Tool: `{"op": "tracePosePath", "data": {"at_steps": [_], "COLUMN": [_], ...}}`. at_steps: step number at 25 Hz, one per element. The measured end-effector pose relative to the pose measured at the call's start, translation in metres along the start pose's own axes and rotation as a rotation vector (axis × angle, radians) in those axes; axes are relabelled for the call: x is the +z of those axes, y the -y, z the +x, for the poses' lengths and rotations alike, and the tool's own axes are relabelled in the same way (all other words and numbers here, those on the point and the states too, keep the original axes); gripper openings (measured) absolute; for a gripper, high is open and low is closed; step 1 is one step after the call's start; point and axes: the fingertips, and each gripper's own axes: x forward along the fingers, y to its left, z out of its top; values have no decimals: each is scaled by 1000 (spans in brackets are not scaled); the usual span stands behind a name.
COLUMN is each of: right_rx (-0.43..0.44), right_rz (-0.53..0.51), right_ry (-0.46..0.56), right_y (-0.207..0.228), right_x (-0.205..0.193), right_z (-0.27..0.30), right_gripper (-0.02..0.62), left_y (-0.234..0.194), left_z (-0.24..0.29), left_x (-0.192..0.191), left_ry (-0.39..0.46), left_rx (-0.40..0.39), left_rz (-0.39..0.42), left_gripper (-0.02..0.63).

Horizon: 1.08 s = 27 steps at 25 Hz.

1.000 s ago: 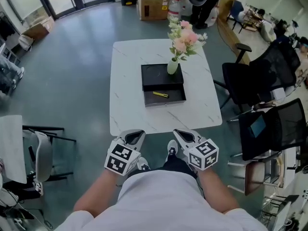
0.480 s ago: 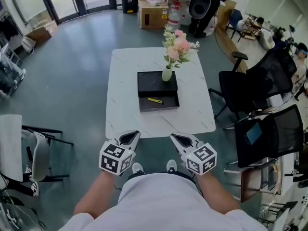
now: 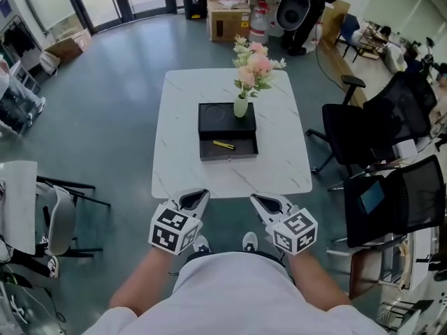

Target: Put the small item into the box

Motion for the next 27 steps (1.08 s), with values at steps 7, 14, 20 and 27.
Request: {"op": "tracePosePath", "data": {"at_steps": [7, 14, 20, 27], "right_rx": [-2, -7, -11, -12], "right_rz": [16, 19, 22, 22], "right_ry": [9, 15, 9, 12], "right_y": [7, 7, 7, 5], "right_x": [-5, -4, -6, -3], "right_z": [-8, -10, -8, -2], "right_gripper": [15, 15, 15, 15], "left_y": [10, 11, 9, 2], "left_z": [0, -1, -2, -5], "left_x": [0, 3, 3, 3], "left_ry": [-14, -10, -7, -6], "left_rx": [4, 2, 0, 0], "left_rz": [15, 23, 24, 23], "left_gripper": [17, 17, 17, 17]}}
